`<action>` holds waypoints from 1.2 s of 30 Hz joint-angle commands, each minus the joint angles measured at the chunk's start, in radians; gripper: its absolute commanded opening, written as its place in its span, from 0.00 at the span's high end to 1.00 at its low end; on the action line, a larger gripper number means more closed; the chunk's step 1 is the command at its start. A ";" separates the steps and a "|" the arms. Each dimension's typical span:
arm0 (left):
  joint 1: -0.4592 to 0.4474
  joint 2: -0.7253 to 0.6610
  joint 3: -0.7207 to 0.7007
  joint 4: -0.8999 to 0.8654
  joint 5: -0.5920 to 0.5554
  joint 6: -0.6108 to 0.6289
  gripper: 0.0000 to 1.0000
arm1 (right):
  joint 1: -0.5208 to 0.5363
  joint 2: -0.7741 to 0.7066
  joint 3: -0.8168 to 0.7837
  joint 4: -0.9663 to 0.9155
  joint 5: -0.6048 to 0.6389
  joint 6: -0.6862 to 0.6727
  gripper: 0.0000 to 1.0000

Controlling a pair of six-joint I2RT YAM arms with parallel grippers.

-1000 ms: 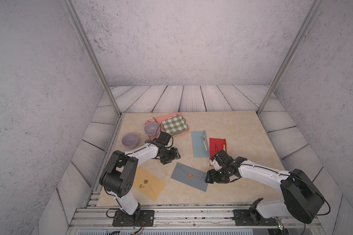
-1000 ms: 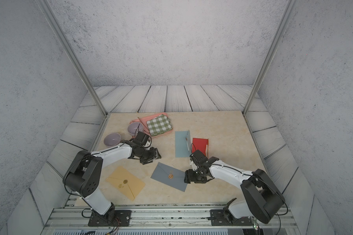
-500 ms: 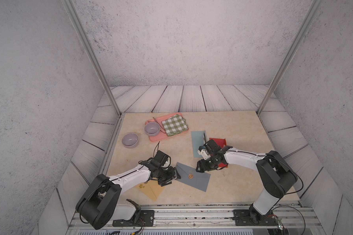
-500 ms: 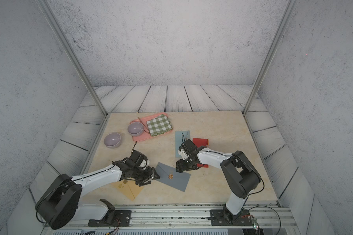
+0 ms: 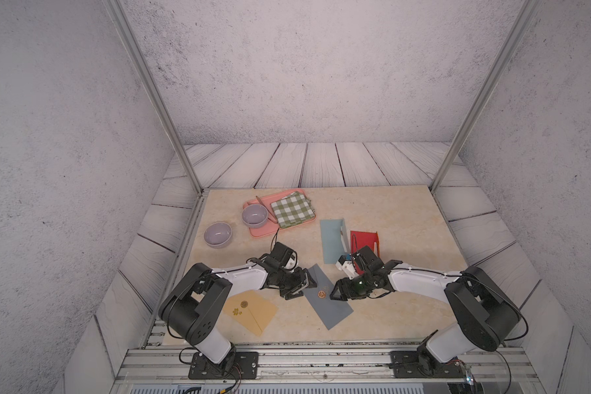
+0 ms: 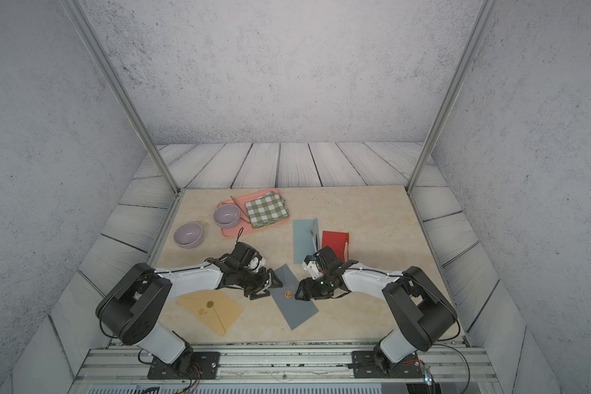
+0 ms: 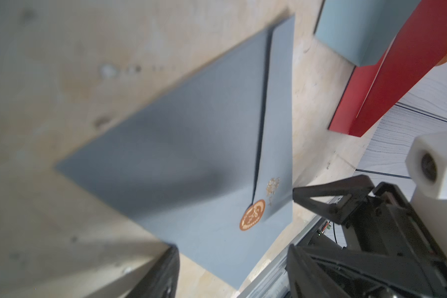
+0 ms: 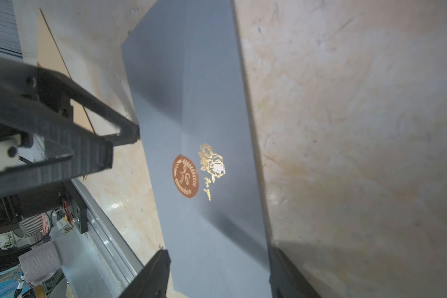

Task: Open the envelope
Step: Adjust the envelope at the center of the board, then pick up the envelope from the center of the board.

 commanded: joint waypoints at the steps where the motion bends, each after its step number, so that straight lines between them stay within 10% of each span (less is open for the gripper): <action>1: 0.011 0.041 0.017 -0.070 -0.091 0.045 0.29 | -0.004 0.003 -0.034 -0.011 -0.044 0.048 0.35; 36: 0.015 0.017 -0.151 0.109 -0.021 -0.078 0.29 | -0.078 0.100 -0.098 0.516 -0.326 0.301 0.69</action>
